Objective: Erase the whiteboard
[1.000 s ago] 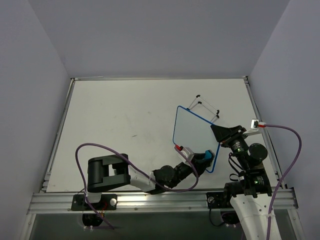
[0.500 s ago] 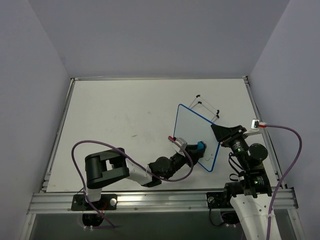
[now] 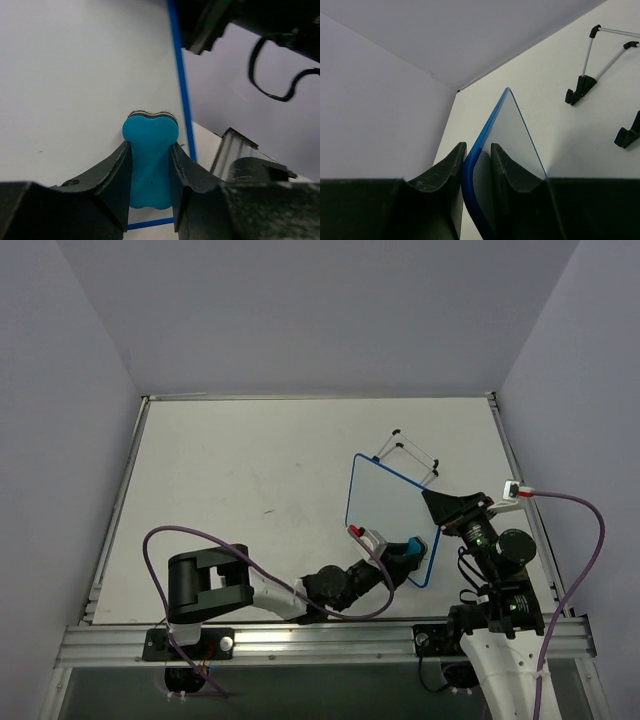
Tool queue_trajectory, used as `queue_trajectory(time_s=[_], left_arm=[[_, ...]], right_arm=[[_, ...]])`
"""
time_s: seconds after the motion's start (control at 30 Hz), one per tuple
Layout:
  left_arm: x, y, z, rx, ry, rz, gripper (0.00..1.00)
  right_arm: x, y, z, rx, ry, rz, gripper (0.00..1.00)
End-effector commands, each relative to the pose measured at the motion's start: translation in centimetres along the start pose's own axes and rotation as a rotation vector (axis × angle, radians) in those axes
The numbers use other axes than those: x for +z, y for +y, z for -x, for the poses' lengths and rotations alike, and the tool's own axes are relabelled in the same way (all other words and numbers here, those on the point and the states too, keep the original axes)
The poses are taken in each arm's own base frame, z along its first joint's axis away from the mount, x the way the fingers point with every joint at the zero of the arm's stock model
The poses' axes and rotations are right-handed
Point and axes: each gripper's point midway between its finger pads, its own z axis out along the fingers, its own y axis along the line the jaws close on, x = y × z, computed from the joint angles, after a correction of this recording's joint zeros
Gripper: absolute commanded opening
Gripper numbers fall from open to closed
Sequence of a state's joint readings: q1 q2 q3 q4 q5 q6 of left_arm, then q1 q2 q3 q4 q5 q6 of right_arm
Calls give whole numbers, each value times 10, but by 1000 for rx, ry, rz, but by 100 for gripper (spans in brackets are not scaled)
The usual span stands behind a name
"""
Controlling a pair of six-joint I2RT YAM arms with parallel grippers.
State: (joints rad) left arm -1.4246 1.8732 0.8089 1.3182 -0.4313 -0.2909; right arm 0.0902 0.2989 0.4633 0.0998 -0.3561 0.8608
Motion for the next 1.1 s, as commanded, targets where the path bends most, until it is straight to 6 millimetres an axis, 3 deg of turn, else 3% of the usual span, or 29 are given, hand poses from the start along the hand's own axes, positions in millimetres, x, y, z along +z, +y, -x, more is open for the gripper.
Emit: queue_trajectory(time_s=[0.0,0.23,0.5,0.8,0.93,1.07], left_arm=[[1,-49,20,-21,-38,-148,2],[-4,-65,26,-40,-57,-195,2],[-5,7,2,-15,-15,12,2],[-19,88,-42,-41,32,293,2],[-21,103,-41,-69,12,327,2],[-17,87,-26,-53,-1,257,2]], right_arm=[[-11,64,23,44,-42,220,0],[-7,64,23,49,-37,222,0],[-11,76,32,30,-52,239,0],[-17,97,47,30,-79,279,0],[-17,98,46,31,-71,282,0],[-15,91,42,40,-68,271,0]])
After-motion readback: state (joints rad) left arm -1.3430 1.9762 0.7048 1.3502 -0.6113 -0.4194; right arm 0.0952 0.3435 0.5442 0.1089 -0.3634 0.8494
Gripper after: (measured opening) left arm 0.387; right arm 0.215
